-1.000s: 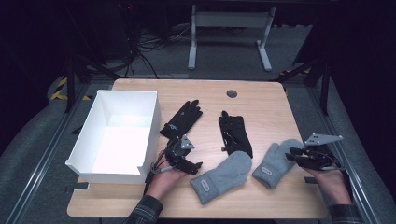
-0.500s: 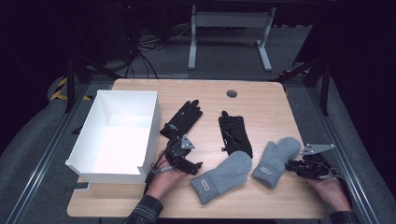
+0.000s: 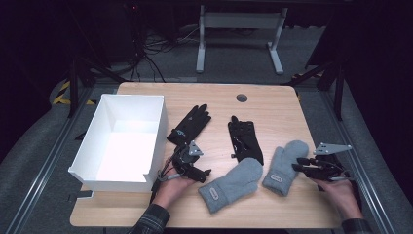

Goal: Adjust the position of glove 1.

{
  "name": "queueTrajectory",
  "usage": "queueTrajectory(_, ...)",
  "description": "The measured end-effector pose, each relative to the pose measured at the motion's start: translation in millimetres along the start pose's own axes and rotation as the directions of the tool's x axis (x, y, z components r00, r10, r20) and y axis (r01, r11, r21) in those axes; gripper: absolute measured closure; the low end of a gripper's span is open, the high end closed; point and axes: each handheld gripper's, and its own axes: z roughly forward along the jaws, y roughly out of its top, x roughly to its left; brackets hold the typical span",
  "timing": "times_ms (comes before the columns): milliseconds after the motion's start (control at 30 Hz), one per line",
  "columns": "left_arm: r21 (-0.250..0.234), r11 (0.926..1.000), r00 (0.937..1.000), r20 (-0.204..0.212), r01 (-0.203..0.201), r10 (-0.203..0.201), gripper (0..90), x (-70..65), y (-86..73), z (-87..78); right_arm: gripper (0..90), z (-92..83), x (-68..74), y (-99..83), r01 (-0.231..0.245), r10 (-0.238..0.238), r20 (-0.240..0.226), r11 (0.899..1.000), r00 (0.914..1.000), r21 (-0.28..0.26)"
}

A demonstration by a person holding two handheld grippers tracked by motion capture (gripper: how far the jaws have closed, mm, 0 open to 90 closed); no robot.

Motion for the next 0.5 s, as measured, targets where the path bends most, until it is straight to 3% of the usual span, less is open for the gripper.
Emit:
queueTrajectory(100, 0.000, 1.0000, 1.0000, 0.000, 0.000, 0.000, 0.0, 0.0, 0.0, 0.0, 73.8, 13.8, -0.7, -1.0, 0.012, -0.011, -0.006, 0.998, 0.9999, 0.055)
queueTrajectory(233, -0.001, 1.0000, 1.0000, 0.001, -0.001, 0.001, 0.0, 0.1, 0.1, 0.1, 87.6, 16.1, -2.2, -4.9, 0.007, -0.006, -0.015, 0.999, 0.9999, 0.041)
queueTrajectory(333, -0.002, 1.0000, 1.0000, 0.000, -0.001, 0.001, 0.0, 0.0, 0.1, 0.1, 89.4, 12.8, -0.7, -3.7, 0.014, -0.013, -0.009, 0.999, 0.9999, 0.032)
queueTrajectory(500, -0.002, 1.0000, 1.0000, 0.000, 0.000, 0.000, 0.0, -0.2, 0.2, 0.3, 89.9, -2.9, 2.6, 2.1, 0.007, -0.007, -0.012, 0.999, 0.9999, -0.046)
